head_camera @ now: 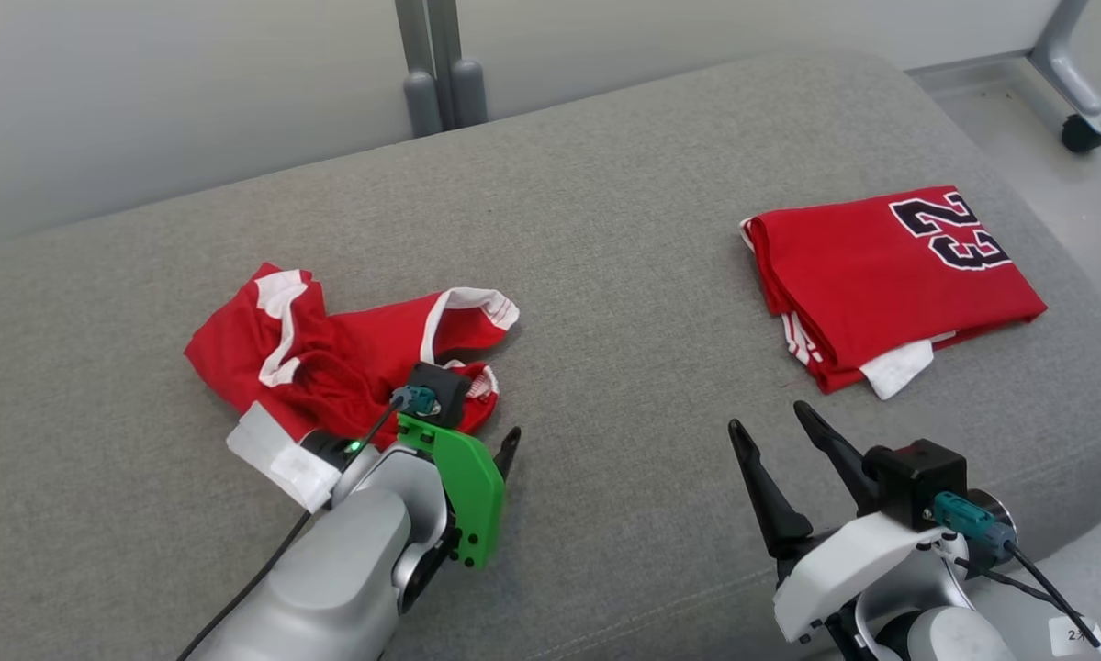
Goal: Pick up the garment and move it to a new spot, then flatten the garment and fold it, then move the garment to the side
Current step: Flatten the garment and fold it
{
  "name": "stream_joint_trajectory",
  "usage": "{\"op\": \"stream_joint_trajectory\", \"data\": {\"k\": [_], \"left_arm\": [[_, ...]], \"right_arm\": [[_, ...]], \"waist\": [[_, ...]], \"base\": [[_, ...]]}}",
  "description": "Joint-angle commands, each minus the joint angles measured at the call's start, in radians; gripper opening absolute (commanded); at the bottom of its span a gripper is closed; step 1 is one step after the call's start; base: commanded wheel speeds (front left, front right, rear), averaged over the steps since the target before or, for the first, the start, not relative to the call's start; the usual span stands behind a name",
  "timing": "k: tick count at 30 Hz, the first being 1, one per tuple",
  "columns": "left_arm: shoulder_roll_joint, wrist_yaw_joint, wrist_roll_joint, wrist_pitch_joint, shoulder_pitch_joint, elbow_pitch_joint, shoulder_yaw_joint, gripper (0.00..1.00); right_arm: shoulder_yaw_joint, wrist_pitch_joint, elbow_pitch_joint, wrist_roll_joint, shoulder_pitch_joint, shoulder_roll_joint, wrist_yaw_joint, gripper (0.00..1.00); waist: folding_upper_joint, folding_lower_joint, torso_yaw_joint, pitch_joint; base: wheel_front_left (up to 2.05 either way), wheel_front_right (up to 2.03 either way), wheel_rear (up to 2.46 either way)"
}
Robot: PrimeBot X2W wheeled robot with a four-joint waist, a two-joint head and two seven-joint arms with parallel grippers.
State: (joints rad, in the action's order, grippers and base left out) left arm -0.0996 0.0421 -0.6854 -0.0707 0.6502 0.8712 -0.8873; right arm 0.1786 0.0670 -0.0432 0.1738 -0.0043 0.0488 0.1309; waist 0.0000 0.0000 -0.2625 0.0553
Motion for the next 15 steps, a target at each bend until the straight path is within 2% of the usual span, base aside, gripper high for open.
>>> {"op": "stream_joint_trajectory", "data": {"k": [1, 5, 10, 11, 12, 13, 14, 15], "left_arm": [[-0.012, -0.014, 0.007, 0.003, 0.016, 0.013, 0.001, 1.00], [-0.022, -0.033, 0.005, -0.001, 0.038, 0.056, 0.009, 1.00], [-0.014, -0.014, -0.016, -0.014, 0.056, 0.090, 0.015, 1.00], [-0.012, -0.012, -0.017, -0.013, 0.060, 0.094, 0.015, 0.94], [-0.010, -0.010, -0.017, -0.012, 0.063, 0.098, 0.013, 0.57], [-0.010, -0.010, -0.017, -0.012, 0.063, 0.098, 0.013, 0.57], [-0.007, -0.009, -0.018, -0.010, 0.065, 0.102, 0.011, 0.36], [-0.005, -0.009, -0.018, -0.008, 0.065, 0.108, 0.010, 0.08]], "right_arm": [[0.001, -0.008, -0.003, 0.000, -0.013, 0.003, -0.001, 1.00], [-0.002, -0.019, -0.002, 0.006, -0.024, 0.003, -0.001, 1.00], [-0.011, -0.031, 0.008, 0.010, -0.024, 0.003, -0.001, 1.00], [-0.012, -0.033, 0.010, 0.011, -0.024, 0.003, -0.001, 1.00], [-0.013, -0.035, 0.011, 0.011, -0.025, 0.003, -0.001, 1.00], [-0.013, -0.035, 0.011, 0.011, -0.025, 0.003, -0.001, 1.00], [-0.014, -0.035, 0.013, 0.012, -0.026, 0.003, -0.001, 1.00], [-0.014, -0.035, 0.015, 0.013, -0.028, 0.003, -0.001, 1.00]], "waist": [[0.0000, 0.0000, -0.042, 0.037], [0.0000, 0.0000, -0.070, 0.066], [0.0000, 0.0000, -0.084, 0.085], [0.0000, 0.0000, -0.085, 0.087], [0.0000, 0.0000, -0.084, 0.088], [0.0000, 0.0000, -0.084, 0.088], [0.0000, 0.0000, -0.084, 0.089], [0.0000, 0.0000, -0.083, 0.089]], "base": [[0.00, 0.00, 0.00], [0.00, 0.00, 0.00], [0.00, 0.00, 0.00], [0.00, 0.00, 0.00], [0.00, 0.00, 0.00], [0.00, 0.00, 0.00], [0.00, 0.00, 0.00], [0.00, 0.00, 0.00]]}}
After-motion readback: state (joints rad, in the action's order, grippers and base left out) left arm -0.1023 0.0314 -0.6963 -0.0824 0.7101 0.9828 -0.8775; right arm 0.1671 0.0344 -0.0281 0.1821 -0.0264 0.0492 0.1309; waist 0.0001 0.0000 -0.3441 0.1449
